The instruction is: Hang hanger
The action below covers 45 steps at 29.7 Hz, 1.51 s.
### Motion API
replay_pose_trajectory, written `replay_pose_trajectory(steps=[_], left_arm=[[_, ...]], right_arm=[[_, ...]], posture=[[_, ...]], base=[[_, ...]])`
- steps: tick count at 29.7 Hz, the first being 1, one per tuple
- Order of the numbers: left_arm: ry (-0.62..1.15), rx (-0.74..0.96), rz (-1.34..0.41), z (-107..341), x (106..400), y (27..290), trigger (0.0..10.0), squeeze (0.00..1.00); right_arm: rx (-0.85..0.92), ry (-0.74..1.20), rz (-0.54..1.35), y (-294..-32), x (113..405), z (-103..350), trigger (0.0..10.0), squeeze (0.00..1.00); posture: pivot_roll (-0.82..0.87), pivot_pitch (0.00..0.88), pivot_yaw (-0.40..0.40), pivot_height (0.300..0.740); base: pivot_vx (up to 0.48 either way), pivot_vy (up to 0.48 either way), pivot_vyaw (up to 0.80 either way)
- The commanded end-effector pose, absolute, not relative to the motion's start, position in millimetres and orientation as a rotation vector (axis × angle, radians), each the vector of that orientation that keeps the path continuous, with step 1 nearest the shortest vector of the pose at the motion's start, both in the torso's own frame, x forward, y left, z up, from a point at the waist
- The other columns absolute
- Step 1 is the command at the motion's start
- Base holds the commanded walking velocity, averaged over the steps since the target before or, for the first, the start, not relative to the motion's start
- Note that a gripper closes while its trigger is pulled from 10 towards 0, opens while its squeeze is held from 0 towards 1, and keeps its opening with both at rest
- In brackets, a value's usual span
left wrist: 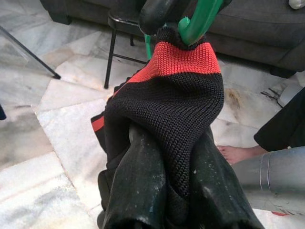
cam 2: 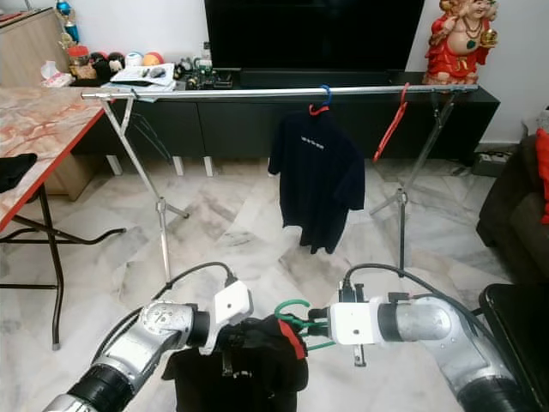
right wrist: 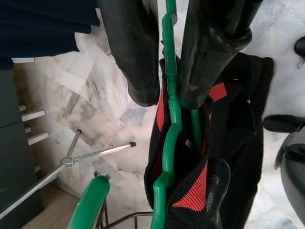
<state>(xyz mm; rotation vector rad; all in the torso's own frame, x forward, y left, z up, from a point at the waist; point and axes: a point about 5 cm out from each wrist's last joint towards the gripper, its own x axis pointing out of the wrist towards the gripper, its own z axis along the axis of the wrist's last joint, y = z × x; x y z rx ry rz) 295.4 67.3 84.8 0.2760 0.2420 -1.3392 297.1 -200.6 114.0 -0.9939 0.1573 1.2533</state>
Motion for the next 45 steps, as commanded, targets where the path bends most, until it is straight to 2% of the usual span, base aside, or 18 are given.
replay_pose_trajectory(steps=[1, 2, 3, 4, 5, 9, 10, 11, 12, 13, 30, 45], left_arm=[[0.223, 0.296, -1.363, 89.0, 293.6, 64.4, 10.0, 0.00], [0.223, 0.296, -1.363, 89.0, 293.6, 64.4, 10.0, 0.00], [0.224, 0.296, -1.363, 88.8, 293.5, 64.6, 10.0, 0.00], [0.225, 0.296, -1.362, 88.6, 293.4, 64.9, 10.0, 0.00], [0.227, 0.294, -1.362, 88.5, 293.3, 64.9, 10.0, 0.00], [0.229, 0.292, -1.362, 88.4, 292.7, 64.8, 10.0, 0.00], [0.229, 0.291, -1.362, 88.6, 292.7, 64.7, 10.0, 0.00], [0.229, 0.291, -1.362, 88.9, 292.7, 64.5, 10.0, 0.00], [0.229, 0.292, -1.363, 89.0, 292.7, 64.4, 10.0, 0.00], [0.228, 0.294, -1.363, 89.2, 292.7, 64.4, 10.0, 0.00], [0.214, 0.365, -1.401, 93.3, 289.4, 64.5, 10.0, 0.00], [0.212, 0.386, -1.405, 93.7, 288.1, 63.1, 10.0, 0.00]], right_arm=[[-1.006, 0.170, 1.244, -202.8, 299.3, 113.0, 10.0, 0.00], [-1.006, 0.169, 1.244, -202.9, 299.4, 112.8, 10.0, 0.00], [-1.003, 0.176, 1.254, -202.9, 298.9, 112.0, 10.0, 0.51], [-1.001, 0.179, 1.261, -202.8, 298.7, 111.2, 10.0, 0.51], [-0.998, 0.185, 1.268, -202.8, 298.3, 110.2, 10.0, 1.00], [-0.999, 0.186, 1.274, -203.1, 297.9, 106.8, 10.0, 1.00], [-0.994, 0.190, 1.277, -203.0, 297.8, 105.7, 10.0, 0.88], [-0.976, 0.207, 1.300, -202.6, 295.9, 102.8, 10.0, 0.59], [-0.970, 0.215, 1.312, -202.5, 294.9, 101.7, 10.0, 0.12], [-0.964, 0.221, 1.320, -202.4, 294.1, 100.9, 10.0, 0.00], [-0.839, 0.325, 1.441, -202.1, 281.6, 87.1, 10.0, 0.00], [-0.826, 0.317, 1.409, -195.4, 281.3, 77.0, 10.0, 0.00]], posture=[[-0.05, 0.036, -0.022, 0.740], [-0.05, 0.036, -0.022, 0.740], [-0.05, 0.036, -0.022, 0.740], [-0.05, 0.036, -0.022, 0.740], [-0.05, 0.036, -0.022, 0.740], [-0.05, 0.035, -0.024, 0.740], [-0.05, 0.035, -0.024, 0.740], [-0.05, 0.035, -0.024, 0.740], [-0.05, 0.035, -0.024, 0.740], [-0.05, 0.035, -0.024, 0.740], [-0.03, 0.038, -0.027, 0.740], [-0.03, 0.040, -0.027, 0.740]], base=[[0.000, 0.000, 0.00], [0.000, 0.000, 0.00], [0.000, 0.000, 0.00], [0.000, 0.000, 0.00], [0.000, 0.000, 0.00], [0.000, 0.000, 0.00], [0.000, 0.000, 0.00], [0.000, 0.000, 0.00], [0.000, 0.000, 0.00], [0.000, 0.000, 0.00], [0.000, 0.000, 0.00], [0.000, 0.000, 0.00]])
